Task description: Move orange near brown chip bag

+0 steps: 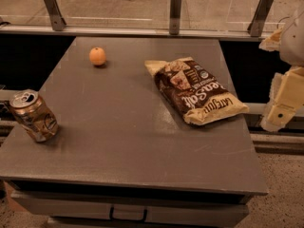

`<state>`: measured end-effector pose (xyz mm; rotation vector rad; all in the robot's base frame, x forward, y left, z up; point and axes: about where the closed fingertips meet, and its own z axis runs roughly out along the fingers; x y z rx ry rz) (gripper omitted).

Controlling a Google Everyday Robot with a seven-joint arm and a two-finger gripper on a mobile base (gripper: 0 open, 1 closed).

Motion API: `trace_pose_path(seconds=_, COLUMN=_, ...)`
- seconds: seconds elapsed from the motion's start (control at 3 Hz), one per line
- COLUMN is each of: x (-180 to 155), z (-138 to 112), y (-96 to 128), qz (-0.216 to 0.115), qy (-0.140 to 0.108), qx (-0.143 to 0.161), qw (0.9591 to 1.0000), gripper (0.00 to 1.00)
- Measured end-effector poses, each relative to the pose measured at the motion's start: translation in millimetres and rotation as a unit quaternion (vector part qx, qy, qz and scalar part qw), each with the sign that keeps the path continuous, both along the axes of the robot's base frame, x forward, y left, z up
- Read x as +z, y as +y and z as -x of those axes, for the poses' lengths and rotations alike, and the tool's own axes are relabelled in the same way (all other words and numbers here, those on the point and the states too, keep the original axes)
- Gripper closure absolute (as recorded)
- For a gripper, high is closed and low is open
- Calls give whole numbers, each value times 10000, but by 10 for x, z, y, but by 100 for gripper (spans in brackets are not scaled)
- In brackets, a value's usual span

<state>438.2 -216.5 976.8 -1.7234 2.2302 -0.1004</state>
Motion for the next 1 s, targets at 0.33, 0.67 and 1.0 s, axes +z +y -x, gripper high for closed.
trace_pose_path(seconds=0.33, x=0, z=0, y=0, qz=0, qy=-1, qx=0, qw=10000, gripper=0)
trace_pose_path(seconds=0.67, x=-105, z=-273, y=272, qz=-152, qy=-113, qx=251, qw=9995, gripper=0)
trace_pose_path(seconds=1.0, x=-229, z=-798, y=807, qz=-515, qy=-355, qx=640, qw=9960, gripper=0)
